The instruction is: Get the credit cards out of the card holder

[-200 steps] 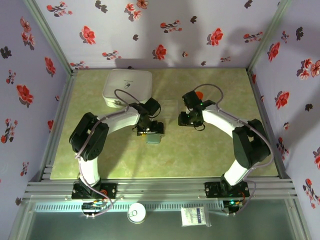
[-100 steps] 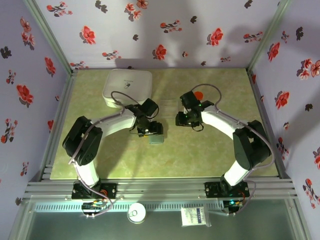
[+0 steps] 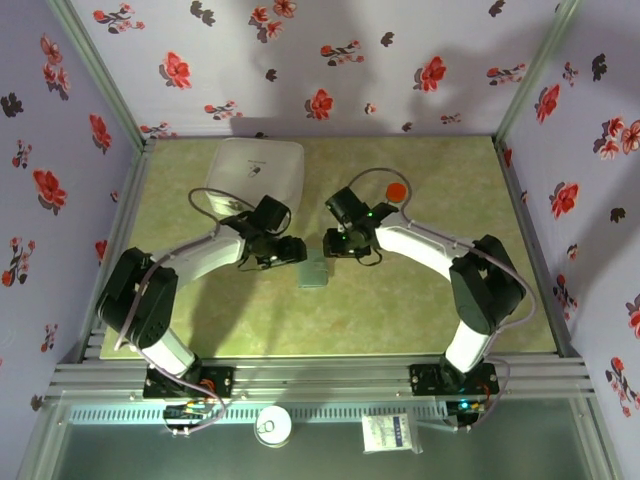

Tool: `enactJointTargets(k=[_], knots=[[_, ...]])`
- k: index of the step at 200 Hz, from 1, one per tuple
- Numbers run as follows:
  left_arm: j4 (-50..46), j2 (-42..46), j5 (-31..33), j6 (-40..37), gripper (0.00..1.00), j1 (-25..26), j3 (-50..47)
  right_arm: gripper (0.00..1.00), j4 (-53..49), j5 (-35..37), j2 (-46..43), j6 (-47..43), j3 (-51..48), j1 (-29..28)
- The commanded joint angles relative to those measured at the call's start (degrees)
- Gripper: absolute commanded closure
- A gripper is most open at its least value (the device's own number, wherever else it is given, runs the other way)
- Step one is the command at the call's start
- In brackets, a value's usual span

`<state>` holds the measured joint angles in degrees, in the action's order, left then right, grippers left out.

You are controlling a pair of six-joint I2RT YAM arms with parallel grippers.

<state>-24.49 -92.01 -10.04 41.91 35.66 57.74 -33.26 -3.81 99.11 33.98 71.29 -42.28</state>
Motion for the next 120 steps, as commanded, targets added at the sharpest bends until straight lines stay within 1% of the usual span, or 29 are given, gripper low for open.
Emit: enactJointTargets(k=[1,19,46,81,120], knots=[[4.43,3.46,0.14,-0.03,0.43,-1.86,-2.96,0.58,-2.70,3.14,2.83,3.88,3.52,-2.43],[4.85,4.24,-0.53,-0.35,0.49,-3.40,-3.84,0.59,-5.03,4.73,6.12,5.57,6.93,-3.97],[7.88,5.78,-2.13,-0.80,0.59,-5.59,-6.54,0.62,-8.58,7.29,9.88,7.32,11.27,-6.08],[9.55,8.06,-4.41,-1.85,0.73,-8.49,-8.91,0.64,-10.03,6.74,12.37,8.88,13.13,-7.46],[11.33,8.35,-6.82,-3.00,0.83,-10.11,-10.35,0.66,-11.46,6.78,15.46,9.86,15.45,-9.14]])
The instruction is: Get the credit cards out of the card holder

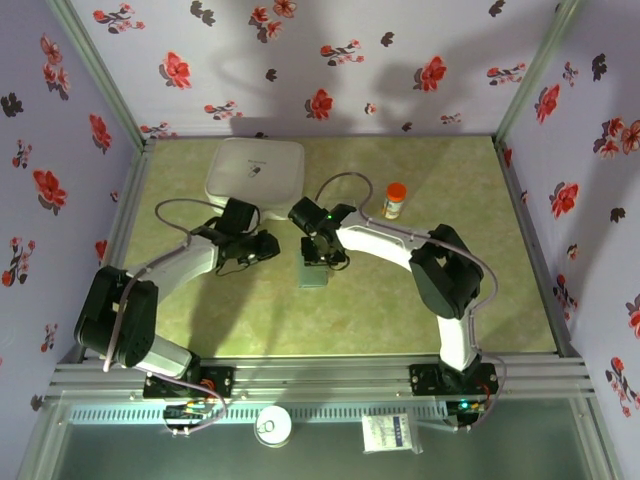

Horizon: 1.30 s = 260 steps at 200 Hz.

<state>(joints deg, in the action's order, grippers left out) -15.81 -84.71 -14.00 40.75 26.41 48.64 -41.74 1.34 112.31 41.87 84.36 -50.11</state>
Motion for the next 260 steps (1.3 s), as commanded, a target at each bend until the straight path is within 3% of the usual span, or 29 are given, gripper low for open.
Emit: enactJointTargets(k=[1,35,147,260], knots=[[2.68,1.04,-2.91,-1.83,0.83,-0.89,-1.31,0.66,-2.99,1.63,2.36,1.98,2.39,-1.36],[5.35,1.43,-4.38,-1.56,0.92,-1.43,-2.75,0.67,-4.09,1.88,4.42,2.30,4.29,-1.91],[7.29,-0.63,-8.72,-1.47,0.94,-1.63,-2.58,0.67,-4.35,1.49,9.16,1.02,4.89,-1.82],[9.89,-10.97,-13.97,-0.01,1.00,4.45,2.62,0.91,2.48,0.32,3.41,0.88,-3.24,-0.89]])
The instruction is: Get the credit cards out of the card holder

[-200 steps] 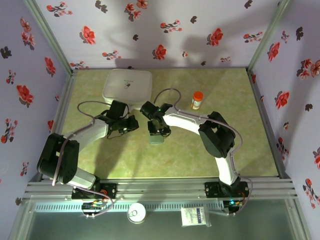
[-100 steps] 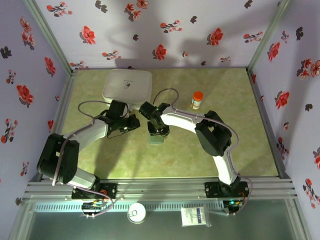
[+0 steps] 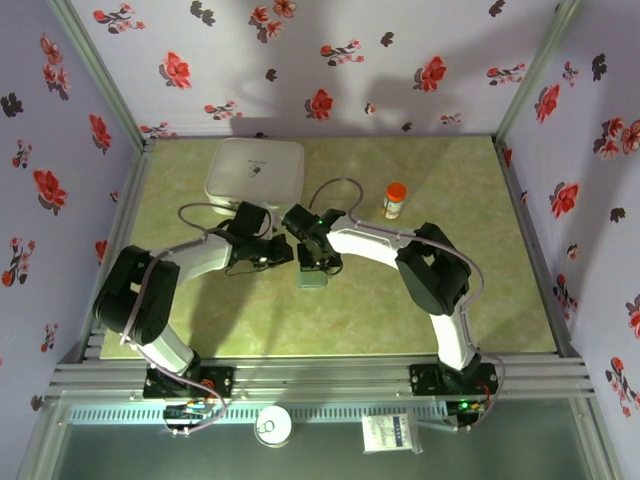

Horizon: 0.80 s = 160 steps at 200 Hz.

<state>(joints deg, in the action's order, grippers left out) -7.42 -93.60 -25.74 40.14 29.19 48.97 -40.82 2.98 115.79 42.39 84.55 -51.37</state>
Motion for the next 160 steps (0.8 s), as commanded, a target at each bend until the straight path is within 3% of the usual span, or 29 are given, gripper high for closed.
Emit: enactJointTargets(k=[1,44,160], knots=[[1.52,-2.13,-2.27,0.66,1.00,1.76,2.28,0.92,1.67,-1.45,-0.15,0.33,-3.50,0.33],[0.18,-6.53,-2.46,0.28,1.00,2.46,2.11,1.00,2.42,-2.23,-0.95,-0.49,-4.14,0.73],[-5.35,-12.57,2.15,-6.06,1.00,-2.67,-0.28,1.00,-13.48,11.26,-3.41,-3.45,0.20,0.84]])
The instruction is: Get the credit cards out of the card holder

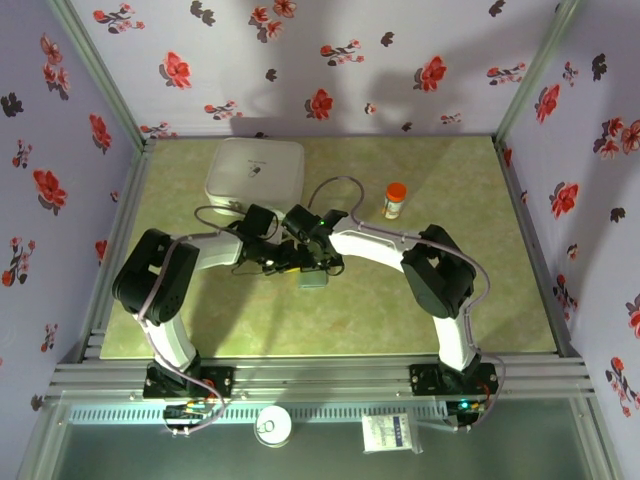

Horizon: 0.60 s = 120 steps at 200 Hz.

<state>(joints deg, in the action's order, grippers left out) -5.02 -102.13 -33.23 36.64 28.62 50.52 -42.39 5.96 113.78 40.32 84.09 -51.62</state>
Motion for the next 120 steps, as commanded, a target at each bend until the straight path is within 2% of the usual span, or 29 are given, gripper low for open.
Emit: enactJointTargets(k=[1,43,65,84,120], knots=[[-7.74,-4.05,9.66,-2.55,1.00,-2.13,-1.83,1.00,-11.96,8.29,-1.43,-1.38,0.65,1.12],[-8.21,-3.74,9.35,-2.76,1.00,-2.08,-1.13,1.00,-10.55,8.41,-3.40,-1.38,-1.39,1.98],[-8.12,-2.56,7.05,-2.09,1.00,-1.66,0.28,1.00,-5.26,4.28,-5.97,-0.88,-4.75,2.99],[-8.27,-1.30,5.50,-1.59,1.00,-0.60,2.24,0.91,-1.82,1.66,-7.40,-0.67,-7.03,4.05],[-10.10,-0.01,4.93,-0.60,0.90,1.50,5.58,0.77,5.87,-4.53,-9.17,0.01,-11.64,5.84]])
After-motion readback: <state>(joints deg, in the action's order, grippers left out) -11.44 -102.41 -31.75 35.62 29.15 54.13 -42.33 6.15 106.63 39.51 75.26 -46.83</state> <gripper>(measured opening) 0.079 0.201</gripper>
